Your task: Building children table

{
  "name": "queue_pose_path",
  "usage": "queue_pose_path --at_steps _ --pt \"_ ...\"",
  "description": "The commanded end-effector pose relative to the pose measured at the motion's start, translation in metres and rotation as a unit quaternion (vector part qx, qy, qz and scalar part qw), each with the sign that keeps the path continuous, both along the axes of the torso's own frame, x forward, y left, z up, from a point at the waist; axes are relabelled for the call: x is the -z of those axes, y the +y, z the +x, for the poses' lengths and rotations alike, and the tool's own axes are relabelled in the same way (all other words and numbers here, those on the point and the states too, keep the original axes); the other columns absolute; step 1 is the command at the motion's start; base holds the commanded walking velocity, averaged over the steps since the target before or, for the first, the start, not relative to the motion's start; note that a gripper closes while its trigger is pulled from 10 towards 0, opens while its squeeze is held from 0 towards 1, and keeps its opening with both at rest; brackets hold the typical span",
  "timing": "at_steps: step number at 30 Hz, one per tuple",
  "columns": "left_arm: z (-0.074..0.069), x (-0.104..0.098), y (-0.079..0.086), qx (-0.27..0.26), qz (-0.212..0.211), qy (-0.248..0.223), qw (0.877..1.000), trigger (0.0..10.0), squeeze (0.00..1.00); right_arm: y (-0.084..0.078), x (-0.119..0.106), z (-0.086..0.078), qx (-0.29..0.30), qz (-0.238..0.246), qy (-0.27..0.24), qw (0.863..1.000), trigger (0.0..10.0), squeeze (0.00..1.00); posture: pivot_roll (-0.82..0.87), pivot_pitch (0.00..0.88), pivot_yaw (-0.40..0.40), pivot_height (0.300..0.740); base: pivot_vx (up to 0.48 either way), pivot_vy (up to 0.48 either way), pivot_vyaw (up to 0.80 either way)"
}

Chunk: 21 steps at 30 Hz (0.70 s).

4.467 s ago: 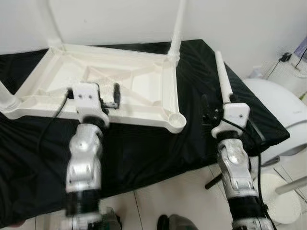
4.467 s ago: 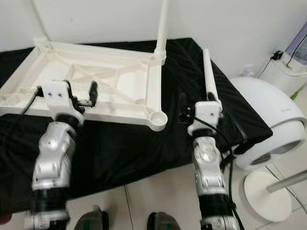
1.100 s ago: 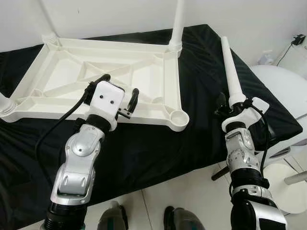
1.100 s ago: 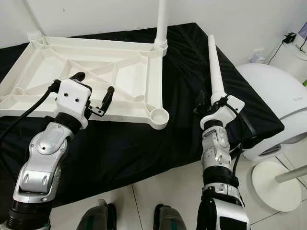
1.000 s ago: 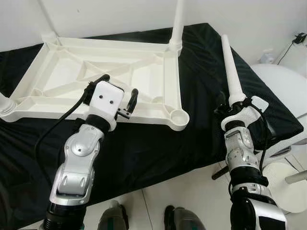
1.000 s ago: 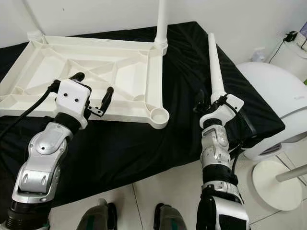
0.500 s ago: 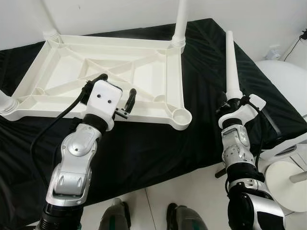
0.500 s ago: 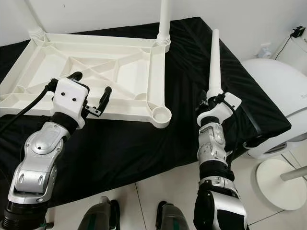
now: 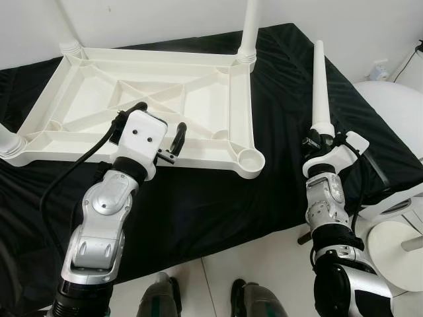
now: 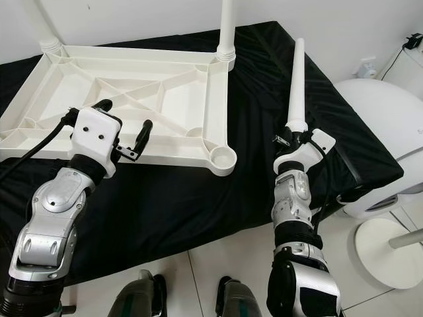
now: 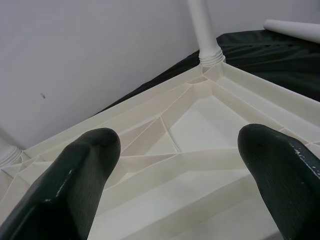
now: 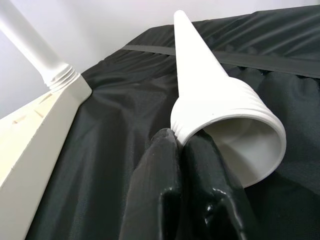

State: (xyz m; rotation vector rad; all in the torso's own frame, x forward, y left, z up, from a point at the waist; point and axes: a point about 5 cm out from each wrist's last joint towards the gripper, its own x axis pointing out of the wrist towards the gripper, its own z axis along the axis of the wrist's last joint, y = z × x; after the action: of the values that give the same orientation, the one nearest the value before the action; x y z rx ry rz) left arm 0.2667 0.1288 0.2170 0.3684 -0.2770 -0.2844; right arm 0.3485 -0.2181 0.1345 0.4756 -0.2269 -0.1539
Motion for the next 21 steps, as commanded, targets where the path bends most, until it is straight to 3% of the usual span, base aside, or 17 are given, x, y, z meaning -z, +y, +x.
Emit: queue_pose_path --at_steps 1,2,3,4,6,7,10,16,18,21 --pt "-0.001 -0.002 0.000 0.002 0.005 -0.004 1.000 10.0 0.00 -0.002 0.006 -0.001 0.014 0.005 0.015 1.000 0.0 0.00 0.12 0.197 0.051 0.740 0.000 0.000 0.00" --pt "-0.001 -0.002 0.000 0.005 0.003 -0.001 1.000 10.0 0.00 -0.004 0.005 -0.002 0.017 0.005 0.008 1.000 4.5 0.00 0.12 0.196 0.050 0.740 0.000 0.000 0.00" --pt "-0.001 -0.002 0.000 0.012 -0.003 0.002 1.000 10.0 0.00 -0.007 0.001 -0.003 0.024 0.001 -0.005 1.000 4.5 0.00 0.11 0.195 0.046 0.740 0.000 0.000 0.00" --pt "0.001 -0.002 0.001 0.018 -0.010 0.007 1.000 10.0 0.00 -0.010 -0.005 -0.003 0.032 -0.010 -0.017 0.999 3.6 0.00 0.11 0.192 0.040 0.740 0.000 0.000 0.00" --pt "0.002 -0.003 0.002 0.022 -0.015 0.010 1.000 10.0 0.00 -0.013 -0.008 -0.004 0.037 -0.019 -0.024 0.999 3.6 0.00 0.11 0.192 0.040 0.740 0.000 0.000 0.00" --pt "0.004 -0.004 0.004 0.030 -0.024 0.014 0.999 10.0 0.00 -0.016 -0.014 -0.004 0.046 -0.024 -0.033 0.998 10.0 0.00 0.10 0.188 0.032 0.740 0.000 0.000 0.00" --pt "0.009 -0.009 0.009 0.047 -0.057 0.026 0.997 10.0 0.00 -0.024 -0.034 -0.003 0.055 -0.046 -0.065 0.995 10.0 0.00 0.10 0.177 0.016 0.740 0.000 0.000 0.00" --pt "0.013 -0.011 0.011 0.056 -0.068 0.031 0.996 10.0 0.00 -0.025 -0.046 -0.003 0.051 -0.059 -0.084 0.993 10.0 0.00 0.09 0.162 0.000 0.740 0.000 0.000 0.00" --pt "0.021 -0.021 0.015 0.061 -0.088 0.029 0.994 10.0 0.00 -0.024 -0.070 -0.002 0.031 -0.075 -0.123 0.989 10.0 0.00 0.08 0.146 -0.012 0.740 0.000 0.000 0.00" --pt "0.028 -0.027 0.019 0.061 -0.106 0.028 0.992 10.0 0.00 -0.020 -0.082 -0.002 0.015 -0.092 -0.143 0.985 10.0 0.00 0.08 0.139 -0.019 0.740 0.000 0.000 0.00"
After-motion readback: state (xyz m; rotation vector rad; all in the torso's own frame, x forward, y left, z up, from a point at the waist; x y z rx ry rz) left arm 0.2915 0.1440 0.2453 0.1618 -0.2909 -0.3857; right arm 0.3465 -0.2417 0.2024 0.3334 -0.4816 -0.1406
